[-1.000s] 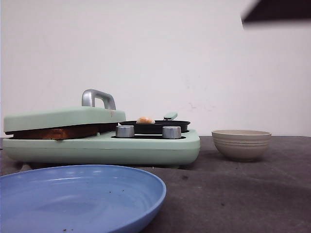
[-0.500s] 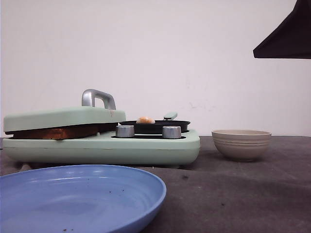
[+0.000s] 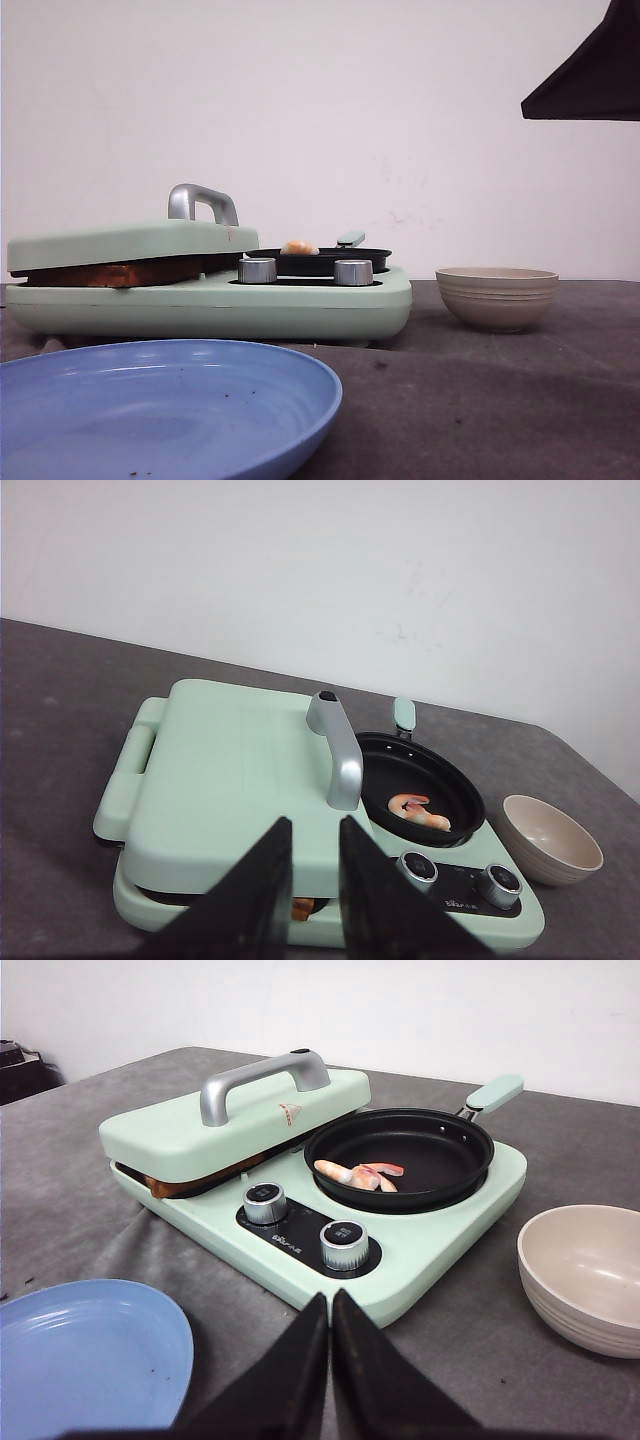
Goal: Make breakfast with bread and shrimp
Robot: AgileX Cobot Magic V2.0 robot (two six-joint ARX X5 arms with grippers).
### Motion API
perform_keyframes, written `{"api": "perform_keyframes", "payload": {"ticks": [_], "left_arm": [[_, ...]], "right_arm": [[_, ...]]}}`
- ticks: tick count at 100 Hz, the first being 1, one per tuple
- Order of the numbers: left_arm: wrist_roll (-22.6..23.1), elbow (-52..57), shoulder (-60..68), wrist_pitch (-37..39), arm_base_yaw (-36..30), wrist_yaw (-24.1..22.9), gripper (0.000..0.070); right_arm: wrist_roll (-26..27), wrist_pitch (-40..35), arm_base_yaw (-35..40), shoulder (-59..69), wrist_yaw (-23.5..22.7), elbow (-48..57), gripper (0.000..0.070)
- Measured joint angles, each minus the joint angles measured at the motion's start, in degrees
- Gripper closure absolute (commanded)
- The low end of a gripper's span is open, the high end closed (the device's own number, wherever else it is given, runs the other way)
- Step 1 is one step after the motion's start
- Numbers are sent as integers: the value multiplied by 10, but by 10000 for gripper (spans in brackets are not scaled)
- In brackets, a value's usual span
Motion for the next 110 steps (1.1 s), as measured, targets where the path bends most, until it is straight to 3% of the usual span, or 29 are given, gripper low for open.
{"api": "perform_keyframes", "payload": {"ticks": [12,21,33,46,69,75,110], "left_arm": [[9,-2,-14,-16,9,-28,672],[49,-29,-47,13,37,-60,672],[130,-90,-106,64,83,-58,672],[166,-163,-118,68,131,-39,672],[177,-218,-121,71,149,27,672],[176,-218,-120,44,149,29,672],[177,-218,-117,46,149,32,672]], "right_arm": [[0,0,0,0,0,0,700],[0,0,0,0,0,0,700],[0,0,0,0,0,0,700],[1,2,0,0,0,0,700],[1,4,0,0,0,0,700],[1,5,0,0,0,0,700],[1,14,0,0,0,0,700]]}}
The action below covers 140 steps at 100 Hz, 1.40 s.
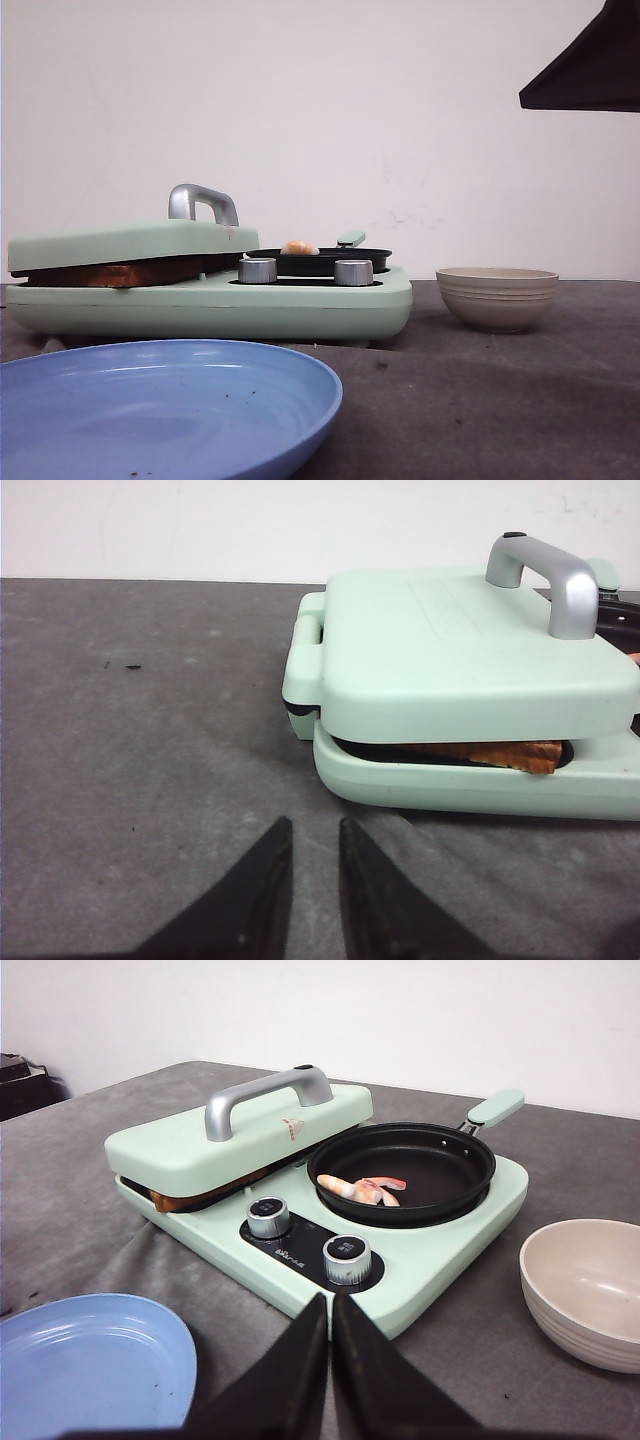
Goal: Make breakfast with bread and shrimp
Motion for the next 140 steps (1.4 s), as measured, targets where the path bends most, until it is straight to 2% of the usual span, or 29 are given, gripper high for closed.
{"api": "perform_keyframes", "payload": {"ticks": [36,48,58,68,78,92,98,108,123,140], "left_arm": [[0,0,0,0,0,0,672],[0,0,0,0,0,0,672],[0,0,0,0,0,0,672],[0,0,0,0,0,0,672],[0,0,0,0,0,0,672],[0,0,0,0,0,0,672],[0,0,0,0,0,0,672],[0,0,0,0,0,0,672],[0,0,0,1,0,0,672],[0,0,0,1,0,0,672]], "right_arm": [[0,1,0,0,0,0,700],[0,-46,-11,-21,7,0,700],[-19,-90,-71,-57,14,0,700],[-73,-123,-150,-104,-17,-13,700],[-123,-126,-223,-164,-17,-50,700],[-146,-144,-320,-249,-26,-107,700],[-151,-183,-350,-277,-36,-123,700],[-163,-184,-378,-275,-41,-121,700],[-172,-185,-388,-275,-14,-121,700],[-176,-173,-388,-275,-61,-122,700]]}}
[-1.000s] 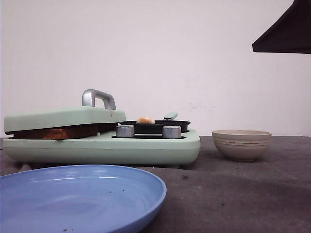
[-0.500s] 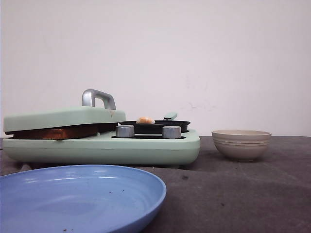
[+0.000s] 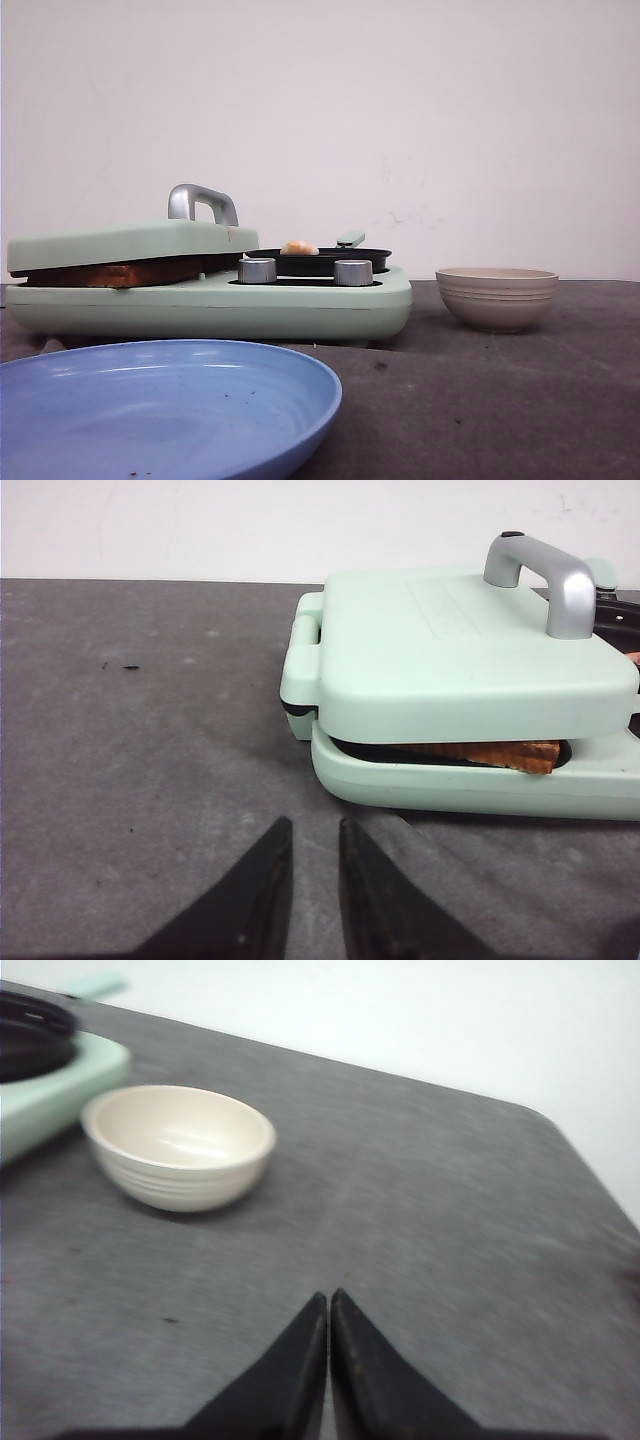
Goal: Make breakfast with bread and shrimp
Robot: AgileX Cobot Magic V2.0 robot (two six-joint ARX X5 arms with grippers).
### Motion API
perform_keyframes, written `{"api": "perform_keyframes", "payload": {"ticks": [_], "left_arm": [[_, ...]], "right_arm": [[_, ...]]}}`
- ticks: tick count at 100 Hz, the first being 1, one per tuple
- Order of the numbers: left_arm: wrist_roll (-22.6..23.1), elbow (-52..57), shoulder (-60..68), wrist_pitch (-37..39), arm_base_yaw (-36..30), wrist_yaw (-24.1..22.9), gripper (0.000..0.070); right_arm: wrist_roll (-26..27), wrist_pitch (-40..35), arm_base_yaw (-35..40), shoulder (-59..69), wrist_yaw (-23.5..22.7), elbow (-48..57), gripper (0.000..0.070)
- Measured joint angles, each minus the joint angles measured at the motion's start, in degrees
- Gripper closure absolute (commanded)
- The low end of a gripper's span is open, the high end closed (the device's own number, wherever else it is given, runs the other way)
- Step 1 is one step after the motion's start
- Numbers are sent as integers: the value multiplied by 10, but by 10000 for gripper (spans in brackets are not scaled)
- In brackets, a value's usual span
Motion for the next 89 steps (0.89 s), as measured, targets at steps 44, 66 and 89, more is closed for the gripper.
{"api": "perform_keyframes", "payload": {"ticks": [44,66,89], "left_arm": [[0,0,0,0,0,0,672],[0,0,0,0,0,0,672],[0,0,0,0,0,0,672]], "right_arm": [[0,28,0,0,-1,0,700],[0,28,0,0,-1,0,700],[0,28,0,0,-1,0,700]]}}
